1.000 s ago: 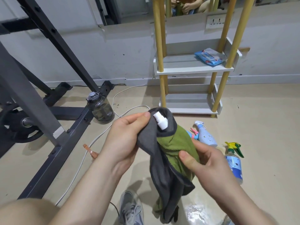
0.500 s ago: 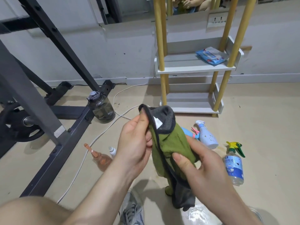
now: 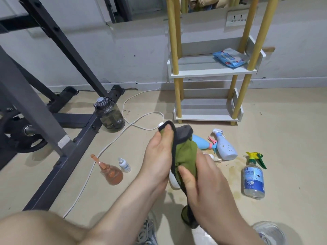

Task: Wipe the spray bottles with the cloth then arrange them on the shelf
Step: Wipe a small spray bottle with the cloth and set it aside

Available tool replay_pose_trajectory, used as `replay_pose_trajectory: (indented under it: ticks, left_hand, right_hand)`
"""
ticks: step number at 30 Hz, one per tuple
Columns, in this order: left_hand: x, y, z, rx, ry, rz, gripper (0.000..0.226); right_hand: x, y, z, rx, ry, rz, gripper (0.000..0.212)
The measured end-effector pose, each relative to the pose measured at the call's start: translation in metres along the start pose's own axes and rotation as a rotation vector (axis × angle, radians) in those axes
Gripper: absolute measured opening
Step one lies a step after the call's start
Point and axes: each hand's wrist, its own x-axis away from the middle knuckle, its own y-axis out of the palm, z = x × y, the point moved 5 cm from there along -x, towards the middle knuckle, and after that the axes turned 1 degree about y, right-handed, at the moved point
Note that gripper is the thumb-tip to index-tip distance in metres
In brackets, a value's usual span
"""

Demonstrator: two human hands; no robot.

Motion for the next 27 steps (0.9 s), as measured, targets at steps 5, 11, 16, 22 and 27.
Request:
replay_pose_trajectory:
  ticks: [5,11,16,22,27]
  left_hand:
    - [0.018,0.012,-0.034,-0.074,-0.076,-0.216,0.045]
    - [0.01,0.006,-0.015,-0.16,0.114,-0.064,0.04]
    - [0.003,-0.008,0.006,-0.598,0.337,-0.037,0.046]
    - [0.017,0.004,0.001,-0.788,0.512,-0.046,0.045]
    - [0.011,-0.003,0.006,-0.737,0.443,0.002,0.024]
  right_hand:
    - [-0.008,-0.014,0.018,-0.545,0.386,0.033,0.04]
    - [-0.006,-0.017,0.004,-0.072,0.264,-0.454,0.03]
    - [-0.03,-0.074,0.001,-0.037,0.249,-0.081,0.015]
    - [-0.035,-0.047,0.011,-0.77,0.414,-0.074,0.016]
    - [-0.036,-0.056,0.009,-0.792,0.277,-0.003,0.011]
